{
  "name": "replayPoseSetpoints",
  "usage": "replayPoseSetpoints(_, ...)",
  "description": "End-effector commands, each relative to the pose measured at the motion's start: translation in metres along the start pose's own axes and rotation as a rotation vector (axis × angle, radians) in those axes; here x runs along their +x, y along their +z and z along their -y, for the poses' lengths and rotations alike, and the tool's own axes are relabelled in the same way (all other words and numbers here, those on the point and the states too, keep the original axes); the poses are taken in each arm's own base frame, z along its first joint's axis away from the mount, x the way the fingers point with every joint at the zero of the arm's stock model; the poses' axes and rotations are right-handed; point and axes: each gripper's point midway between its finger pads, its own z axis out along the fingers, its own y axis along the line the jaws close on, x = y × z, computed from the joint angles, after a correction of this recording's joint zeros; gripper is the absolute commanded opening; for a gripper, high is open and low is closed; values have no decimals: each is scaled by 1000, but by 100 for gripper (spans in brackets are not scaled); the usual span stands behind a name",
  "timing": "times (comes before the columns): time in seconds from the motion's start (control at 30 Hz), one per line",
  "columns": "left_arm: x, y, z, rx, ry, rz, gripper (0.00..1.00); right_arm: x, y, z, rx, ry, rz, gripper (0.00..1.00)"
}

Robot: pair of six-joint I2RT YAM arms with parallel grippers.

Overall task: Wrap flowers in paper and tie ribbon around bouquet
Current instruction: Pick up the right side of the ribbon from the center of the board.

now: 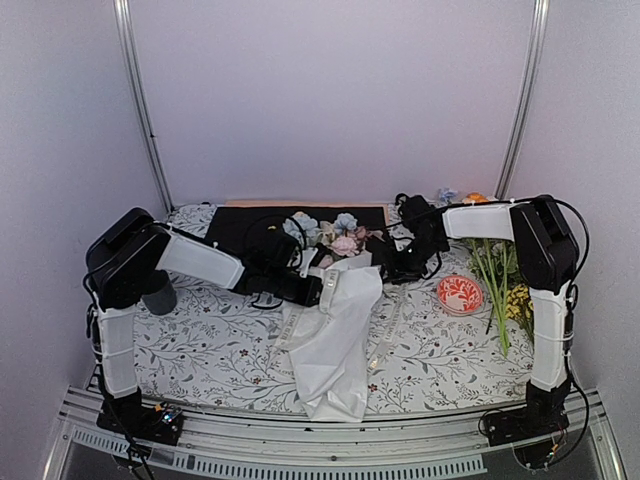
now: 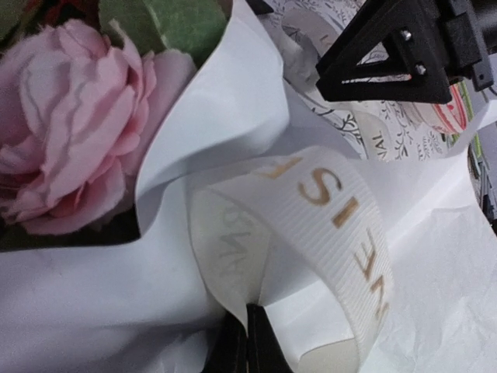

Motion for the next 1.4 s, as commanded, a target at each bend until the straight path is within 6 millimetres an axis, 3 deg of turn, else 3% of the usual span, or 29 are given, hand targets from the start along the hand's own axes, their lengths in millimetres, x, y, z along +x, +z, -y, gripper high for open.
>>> replayPoseSetpoints(0.0, -7, -13, 3, -52, 27, -9, 0, 7, 8, 20, 91, -3, -28, 23)
replayPoseSetpoints(0.07, -13, -14, 7, -76, 47, 2, 0, 2, -4, 25, 108, 8, -1, 4)
replayPoseSetpoints(0.1, -16, -14, 9, -90, 62, 6, 0, -1, -12, 27, 115, 16, 19, 1)
replayPoseSetpoints(0.2, -9, -3, 10, -130, 84, -31, 0, -14, -46, 26, 101, 28, 105, 0)
replayPoseSetpoints(0.3, 5, 9, 6, -154, 78, -87, 0, -19, -80, -1, 5, -19, 176, 0)
replayPoseSetpoints(0.57, 11, 16, 4, -208, 94, -119, 0, 10, -145, -55, -220, -113, 250, 0)
replayPoseSetpoints(0.67, 10, 16, 3, -216, 94, -121, 0, 10, -158, -50, -171, -120, 303, 3)
replayPoseSetpoints(0.77, 11, 15, 3, -224, 98, -123, 0, 0, -139, -17, -4, -64, 276, 14)
replayPoseSetpoints(0.8, 10, 14, 3, -227, 100, -124, 0, -1, -120, 1, 65, -37, 223, 15)
replayPoseSetpoints(0.9, 9, 12, 2, -240, 106, -124, 0, -17, -94, 34, 181, 19, 158, 18)
replayPoseSetpoints(0.97, 9, 10, 1, -247, 107, -122, 0, -25, -81, 47, 231, 36, 144, 38)
replayPoseSetpoints(1.07, 9, 10, 0, -252, 106, -122, 0, -26, -58, 56, 236, 51, 102, 56)
replayPoseSetpoints(1.17, 11, 11, 1, -244, 106, -127, 0, -20, -31, 63, 225, 55, 44, 58)
replayPoseSetpoints(1.27, 13, 12, -1, -246, 108, -131, 0, -12, -10, 56, 144, 50, -1, 57)
replayPoseSetpoints(1.3, 13, 12, -1, -248, 107, -132, 0, -10, -6, 56, 135, 51, -5, 53)
replayPoseSetpoints(1.37, 13, 11, -1, -248, 108, -131, 0, -9, -1, 62, 152, 57, -8, 35)
